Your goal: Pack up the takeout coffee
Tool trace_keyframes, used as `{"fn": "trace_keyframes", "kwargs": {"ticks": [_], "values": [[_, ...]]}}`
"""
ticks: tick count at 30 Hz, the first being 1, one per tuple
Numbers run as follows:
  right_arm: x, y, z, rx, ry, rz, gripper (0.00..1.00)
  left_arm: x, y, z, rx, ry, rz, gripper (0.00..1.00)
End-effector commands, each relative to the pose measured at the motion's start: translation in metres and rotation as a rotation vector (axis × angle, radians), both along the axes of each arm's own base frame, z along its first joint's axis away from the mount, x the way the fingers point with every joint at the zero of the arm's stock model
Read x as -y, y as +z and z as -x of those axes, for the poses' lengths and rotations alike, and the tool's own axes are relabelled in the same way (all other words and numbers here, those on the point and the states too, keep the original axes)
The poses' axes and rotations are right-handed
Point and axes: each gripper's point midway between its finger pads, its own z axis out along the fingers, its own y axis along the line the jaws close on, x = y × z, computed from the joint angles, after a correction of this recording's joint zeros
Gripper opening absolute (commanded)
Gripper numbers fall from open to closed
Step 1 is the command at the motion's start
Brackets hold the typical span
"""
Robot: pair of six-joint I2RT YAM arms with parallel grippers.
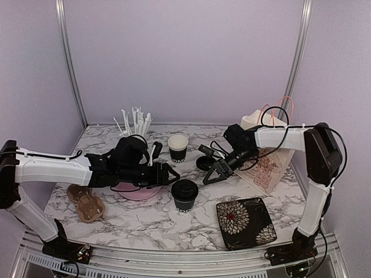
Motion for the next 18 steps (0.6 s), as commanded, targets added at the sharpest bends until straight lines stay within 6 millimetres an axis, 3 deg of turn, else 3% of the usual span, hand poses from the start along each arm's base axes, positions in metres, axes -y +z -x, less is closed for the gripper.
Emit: {"fn": "trace_keyframes", "kwargs": {"ticks": [1,6,8,11,14,18], "values": [[-0.005,0.022,0.011,-0.059,0.014,-0.078,0.54,-0.017,-0.011,0.008,-0.123,0.093,0.023,0.62],[-0.008,0.026,0.004,-0.006,0.028,-0.054,0.53,-0.033,-0.013,0.018,-0.172,0.147,0.062,0.57],[-0.01,0.029,-0.006,0.137,0.049,-0.002,0.54,-0.036,-0.017,0.021,-0.194,0.157,0.075,0.53],[-0.011,0.053,-0.018,0.363,0.087,0.005,0.63,-0.031,-0.018,0.025,-0.224,0.152,0.126,0.49],[-0.015,0.067,-0.013,0.565,0.169,0.008,0.72,-0.029,-0.022,0.026,-0.23,0.142,0.127,0.47],[-0.029,0.059,0.003,0.708,0.285,0.066,0.76,-0.027,-0.022,0.024,-0.22,0.14,0.132,0.46]]}}
